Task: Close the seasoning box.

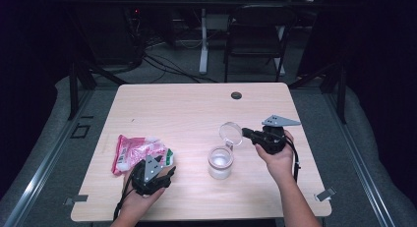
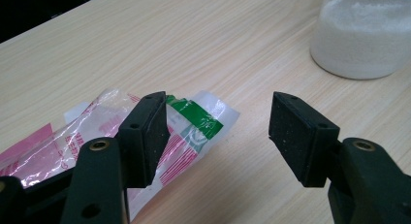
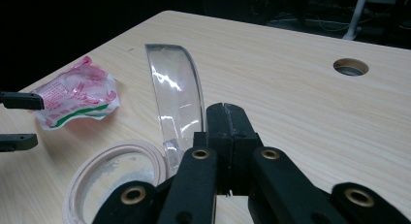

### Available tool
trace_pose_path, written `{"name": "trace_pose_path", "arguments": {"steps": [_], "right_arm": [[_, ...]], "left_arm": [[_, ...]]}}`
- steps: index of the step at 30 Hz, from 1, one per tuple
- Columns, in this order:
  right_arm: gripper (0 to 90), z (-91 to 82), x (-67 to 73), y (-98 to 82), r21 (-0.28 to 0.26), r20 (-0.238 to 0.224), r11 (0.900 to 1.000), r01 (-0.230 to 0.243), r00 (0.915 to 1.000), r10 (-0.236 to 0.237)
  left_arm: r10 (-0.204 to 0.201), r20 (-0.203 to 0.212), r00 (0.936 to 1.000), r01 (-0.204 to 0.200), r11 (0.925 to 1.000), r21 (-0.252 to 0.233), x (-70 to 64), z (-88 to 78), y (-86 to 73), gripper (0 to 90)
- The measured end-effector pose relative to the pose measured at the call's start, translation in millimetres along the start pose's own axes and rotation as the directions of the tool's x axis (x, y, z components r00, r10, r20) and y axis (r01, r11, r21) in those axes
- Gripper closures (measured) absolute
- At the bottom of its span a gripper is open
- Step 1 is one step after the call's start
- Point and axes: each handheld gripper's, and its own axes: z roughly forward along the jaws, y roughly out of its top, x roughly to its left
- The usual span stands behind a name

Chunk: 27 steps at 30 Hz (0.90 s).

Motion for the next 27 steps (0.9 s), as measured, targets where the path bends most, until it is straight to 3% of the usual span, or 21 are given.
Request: {"name": "trace_pose_path", "arguments": {"steps": [27], "right_arm": [[90.0, 1.5, 4.3, -0.1, 0.009, -0.033, 1.000, 0.017, 0.9993, -0.017]], "left_arm": [[-0.004, 0.001, 1.0000, 0.004, 1.0000, -0.002, 2.4, -0.7, -0.5, 38.8]]}}
